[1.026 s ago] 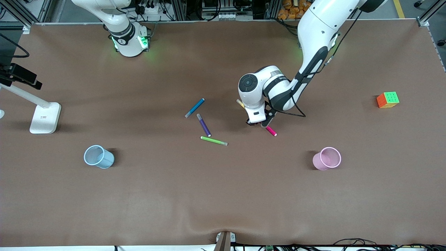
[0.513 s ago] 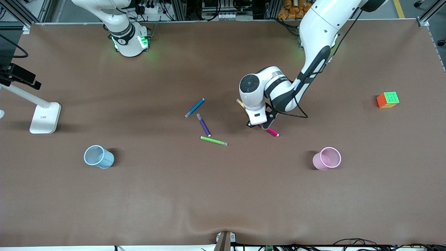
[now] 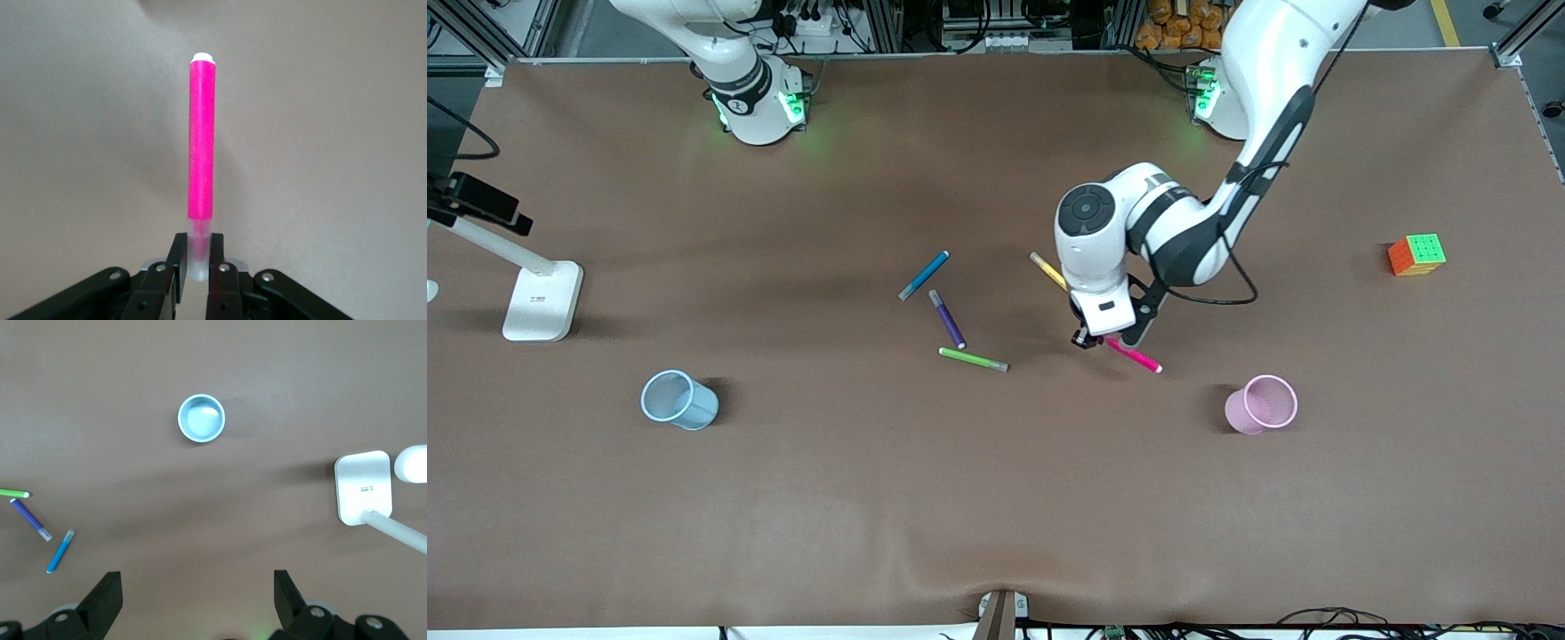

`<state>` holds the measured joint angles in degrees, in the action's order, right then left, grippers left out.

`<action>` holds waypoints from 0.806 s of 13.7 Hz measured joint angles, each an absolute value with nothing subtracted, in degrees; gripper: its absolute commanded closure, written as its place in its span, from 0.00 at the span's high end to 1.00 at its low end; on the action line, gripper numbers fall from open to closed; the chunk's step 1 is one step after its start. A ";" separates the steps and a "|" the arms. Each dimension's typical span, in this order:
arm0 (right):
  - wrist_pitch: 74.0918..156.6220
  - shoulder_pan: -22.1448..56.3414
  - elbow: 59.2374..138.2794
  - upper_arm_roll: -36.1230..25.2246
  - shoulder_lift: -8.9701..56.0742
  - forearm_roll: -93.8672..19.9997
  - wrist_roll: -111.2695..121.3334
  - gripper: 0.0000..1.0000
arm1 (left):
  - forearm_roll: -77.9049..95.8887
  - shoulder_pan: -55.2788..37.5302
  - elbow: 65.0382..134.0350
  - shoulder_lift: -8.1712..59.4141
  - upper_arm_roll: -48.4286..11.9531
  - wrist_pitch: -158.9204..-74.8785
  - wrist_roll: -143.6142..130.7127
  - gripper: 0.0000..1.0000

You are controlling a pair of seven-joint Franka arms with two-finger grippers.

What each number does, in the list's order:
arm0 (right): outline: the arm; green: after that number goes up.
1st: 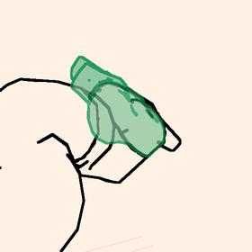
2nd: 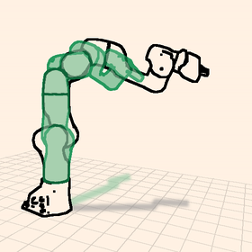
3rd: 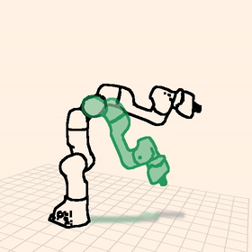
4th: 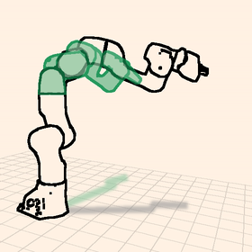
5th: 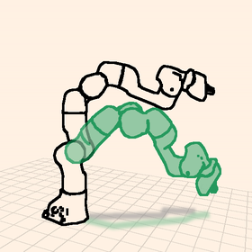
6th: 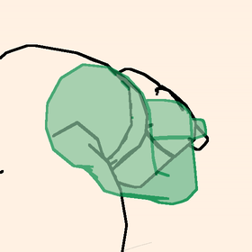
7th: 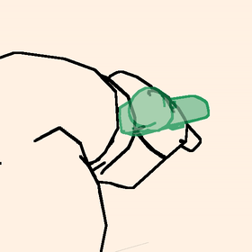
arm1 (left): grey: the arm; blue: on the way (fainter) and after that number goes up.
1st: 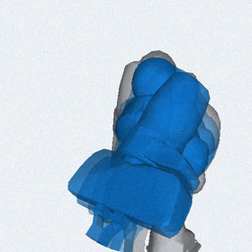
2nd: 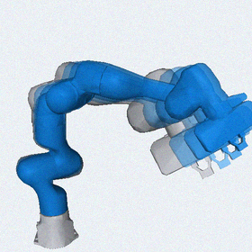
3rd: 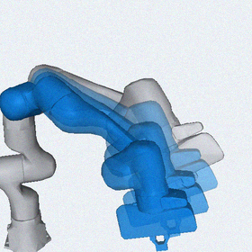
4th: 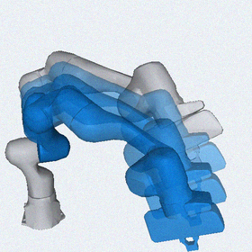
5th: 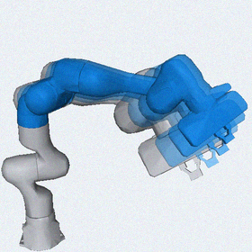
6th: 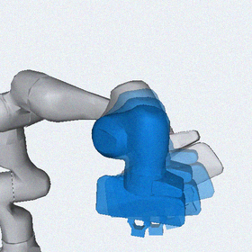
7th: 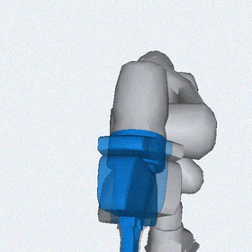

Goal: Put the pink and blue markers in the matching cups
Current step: 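Carry the pink marker with the left gripper over the pink cup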

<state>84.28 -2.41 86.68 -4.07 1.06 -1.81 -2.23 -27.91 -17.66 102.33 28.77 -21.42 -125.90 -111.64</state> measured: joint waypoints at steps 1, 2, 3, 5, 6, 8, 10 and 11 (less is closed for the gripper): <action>85.44 -2.41 86.70 -4.08 1.79 -1.81 -2.23 1.00 | -25.44 -16.86 102.00 27.66 -21.41 -125.32 -108.94 0.00; 86.50 -2.43 86.74 -4.09 3.04 -1.77 -2.23 1.00 | -22.19 -15.77 101.48 26.35 -21.40 -124.50 -105.44 0.00; 87.25 -2.45 86.77 -4.10 4.76 -1.74 -2.22 1.00 | -18.99 -14.50 100.48 25.02 -21.39 -123.09 -101.72 0.00; 88.21 -2.57 86.73 -4.13 8.21 -1.73 -2.21 1.00 | -13.92 -11.77 97.26 22.93 -21.37 -118.57 -95.01 0.00; 88.21 -2.63 86.73 -4.15 9.52 -1.73 -2.21 1.00 | -12.17 -10.49 95.48 22.39 -21.36 -116.37 -92.22 0.00; 88.21 -2.71 86.72 -4.17 11.17 -1.73 -2.22 1.00 | -8.50 -7.70 92.53 22.11 -21.30 -113.07 -86.57 0.00; 88.10 -2.75 86.72 -4.16 11.78 -1.81 -2.54 1.00 | -3.55 -4.14 90.74 22.12 -21.25 -110.52 -79.07 0.00; 87.94 -2.75 86.73 -4.15 12.03 -1.90 -3.65 1.00 | -0.86 -2.25 90.03 22.12 -21.22 -109.51 -75.24 0.00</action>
